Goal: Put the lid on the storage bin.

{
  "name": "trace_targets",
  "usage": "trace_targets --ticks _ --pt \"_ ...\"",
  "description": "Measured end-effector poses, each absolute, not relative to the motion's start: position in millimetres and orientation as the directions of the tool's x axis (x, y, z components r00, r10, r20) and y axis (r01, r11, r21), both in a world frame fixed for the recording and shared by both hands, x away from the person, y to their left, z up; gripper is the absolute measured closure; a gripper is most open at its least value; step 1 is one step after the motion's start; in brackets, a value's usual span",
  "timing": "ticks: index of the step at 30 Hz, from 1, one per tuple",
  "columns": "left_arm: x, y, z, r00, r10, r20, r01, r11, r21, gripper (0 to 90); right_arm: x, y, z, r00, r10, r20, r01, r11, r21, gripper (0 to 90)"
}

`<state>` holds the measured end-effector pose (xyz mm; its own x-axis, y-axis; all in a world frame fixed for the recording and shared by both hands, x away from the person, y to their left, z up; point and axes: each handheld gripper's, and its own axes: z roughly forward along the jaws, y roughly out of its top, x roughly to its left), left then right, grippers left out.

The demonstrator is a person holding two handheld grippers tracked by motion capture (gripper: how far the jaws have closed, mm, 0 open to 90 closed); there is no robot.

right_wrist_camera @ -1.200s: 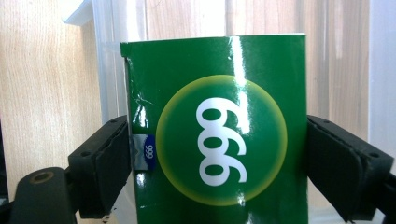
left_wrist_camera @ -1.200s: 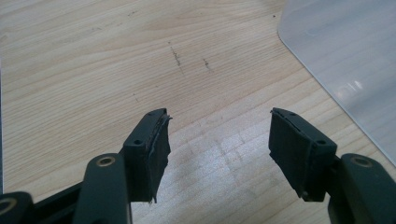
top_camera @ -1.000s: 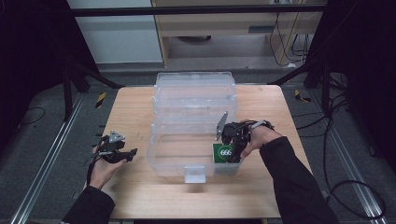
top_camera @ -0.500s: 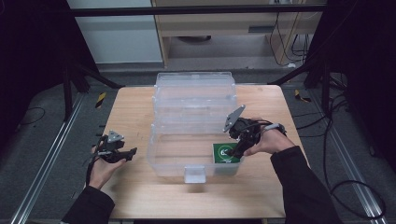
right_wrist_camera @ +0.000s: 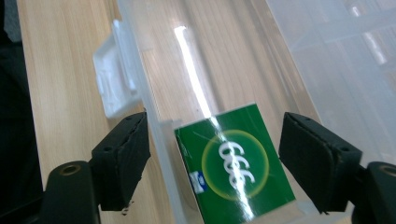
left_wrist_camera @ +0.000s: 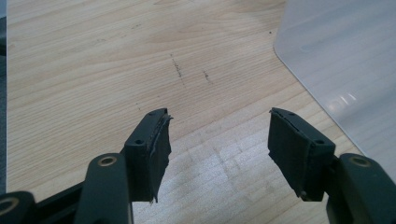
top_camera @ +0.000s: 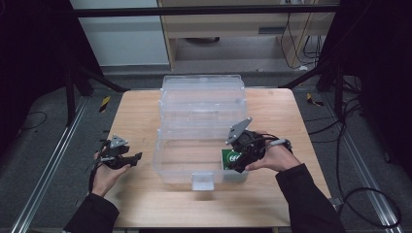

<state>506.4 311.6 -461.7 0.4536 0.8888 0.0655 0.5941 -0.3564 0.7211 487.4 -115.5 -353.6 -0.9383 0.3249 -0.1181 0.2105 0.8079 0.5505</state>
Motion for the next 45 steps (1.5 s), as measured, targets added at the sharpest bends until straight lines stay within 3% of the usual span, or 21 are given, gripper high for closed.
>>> trace_targets --ticks 13,24,35,45 --pt "505 314 -457 0.457 0.889 0.027 0.590 -0.326 0.739 47.0 479 -90 -364 -0.960 0.268 -0.082 0.181 0.815 0.550 36.4" --pt "504 315 -452 0.474 0.880 0.023 0.560 -0.322 0.763 53.5 480 -74 -378 -0.976 0.213 -0.047 0.164 0.861 0.481 41.6" --pt "501 317 -443 0.479 0.877 0.038 0.517 -0.317 0.795 54.5 481 -57 -391 -0.987 0.159 -0.018 0.137 0.899 0.416 44.9" --pt "499 319 -431 0.501 0.865 0.042 0.489 -0.322 0.811 51.6 488 -53 -402 -0.986 0.164 0.034 0.165 0.915 0.369 55.5"
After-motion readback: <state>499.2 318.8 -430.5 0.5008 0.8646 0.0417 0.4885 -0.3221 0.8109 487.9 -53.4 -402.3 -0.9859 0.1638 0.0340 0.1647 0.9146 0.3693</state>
